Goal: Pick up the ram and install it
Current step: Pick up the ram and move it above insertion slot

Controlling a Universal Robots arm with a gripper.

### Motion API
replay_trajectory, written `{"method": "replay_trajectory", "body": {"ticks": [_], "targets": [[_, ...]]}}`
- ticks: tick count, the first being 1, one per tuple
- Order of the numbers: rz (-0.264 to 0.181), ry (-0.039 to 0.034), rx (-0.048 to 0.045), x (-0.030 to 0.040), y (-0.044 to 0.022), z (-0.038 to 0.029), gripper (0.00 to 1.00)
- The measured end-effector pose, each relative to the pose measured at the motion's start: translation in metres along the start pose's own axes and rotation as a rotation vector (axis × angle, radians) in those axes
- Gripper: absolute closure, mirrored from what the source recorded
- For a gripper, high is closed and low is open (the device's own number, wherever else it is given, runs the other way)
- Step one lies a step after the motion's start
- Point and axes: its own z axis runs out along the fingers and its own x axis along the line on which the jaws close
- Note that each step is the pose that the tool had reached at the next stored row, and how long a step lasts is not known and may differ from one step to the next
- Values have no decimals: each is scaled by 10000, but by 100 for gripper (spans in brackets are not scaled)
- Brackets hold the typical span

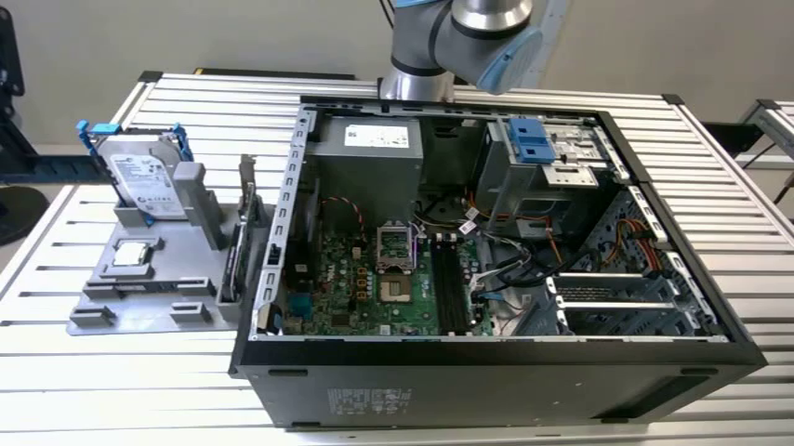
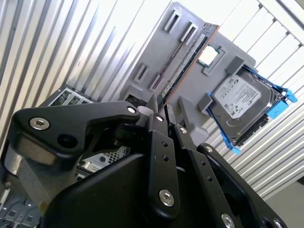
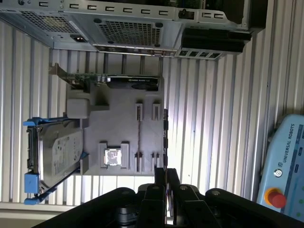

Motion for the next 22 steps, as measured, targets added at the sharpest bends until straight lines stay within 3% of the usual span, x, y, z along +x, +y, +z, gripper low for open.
{"method": "replay_trajectory", "body": {"ticks": [22], "targets": [[0, 0, 0, -3, 3, -145, 100]]}}
